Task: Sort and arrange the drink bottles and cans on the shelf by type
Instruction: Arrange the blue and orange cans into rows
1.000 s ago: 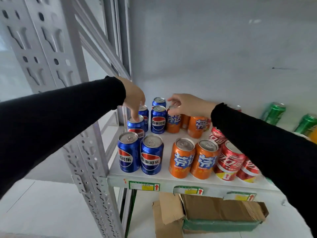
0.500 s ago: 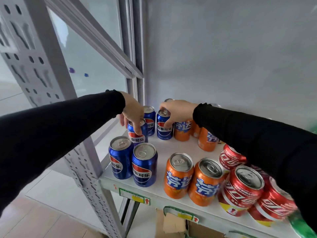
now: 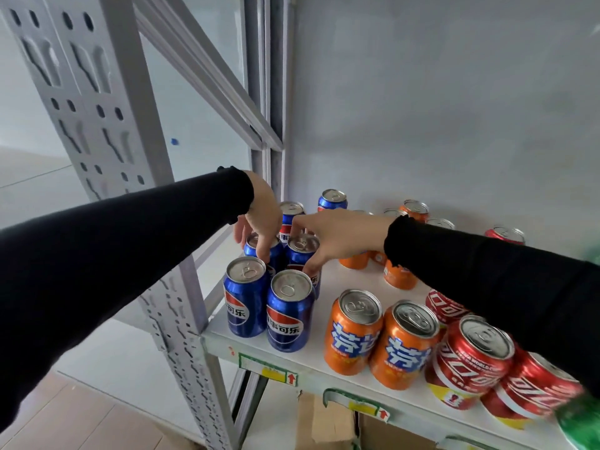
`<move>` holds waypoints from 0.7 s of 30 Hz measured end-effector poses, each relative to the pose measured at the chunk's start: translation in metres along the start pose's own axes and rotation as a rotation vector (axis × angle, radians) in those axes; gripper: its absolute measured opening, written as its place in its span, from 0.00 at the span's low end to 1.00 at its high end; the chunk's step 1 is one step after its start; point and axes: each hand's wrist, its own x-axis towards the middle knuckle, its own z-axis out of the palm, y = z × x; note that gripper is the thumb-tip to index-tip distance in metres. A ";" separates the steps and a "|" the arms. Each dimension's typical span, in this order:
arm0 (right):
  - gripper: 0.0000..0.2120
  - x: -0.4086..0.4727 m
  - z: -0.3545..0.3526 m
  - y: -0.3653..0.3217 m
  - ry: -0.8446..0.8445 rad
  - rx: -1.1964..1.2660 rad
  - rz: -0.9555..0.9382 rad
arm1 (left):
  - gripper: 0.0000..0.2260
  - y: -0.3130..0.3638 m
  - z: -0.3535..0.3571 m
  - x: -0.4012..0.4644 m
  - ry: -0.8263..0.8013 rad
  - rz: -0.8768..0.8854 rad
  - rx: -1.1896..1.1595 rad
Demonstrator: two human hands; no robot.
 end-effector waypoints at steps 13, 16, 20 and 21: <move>0.30 -0.023 -0.019 0.027 -0.055 0.387 0.145 | 0.33 -0.001 -0.013 -0.005 0.020 0.010 -0.036; 0.22 -0.024 -0.042 0.054 0.133 0.448 0.209 | 0.31 -0.001 -0.031 -0.010 0.232 0.027 -0.037; 0.23 -0.004 -0.056 0.086 0.223 0.442 0.307 | 0.29 0.010 -0.044 -0.015 0.471 0.033 0.047; 0.26 0.003 -0.055 0.091 0.219 0.409 0.330 | 0.30 0.011 -0.045 -0.013 0.475 0.030 0.046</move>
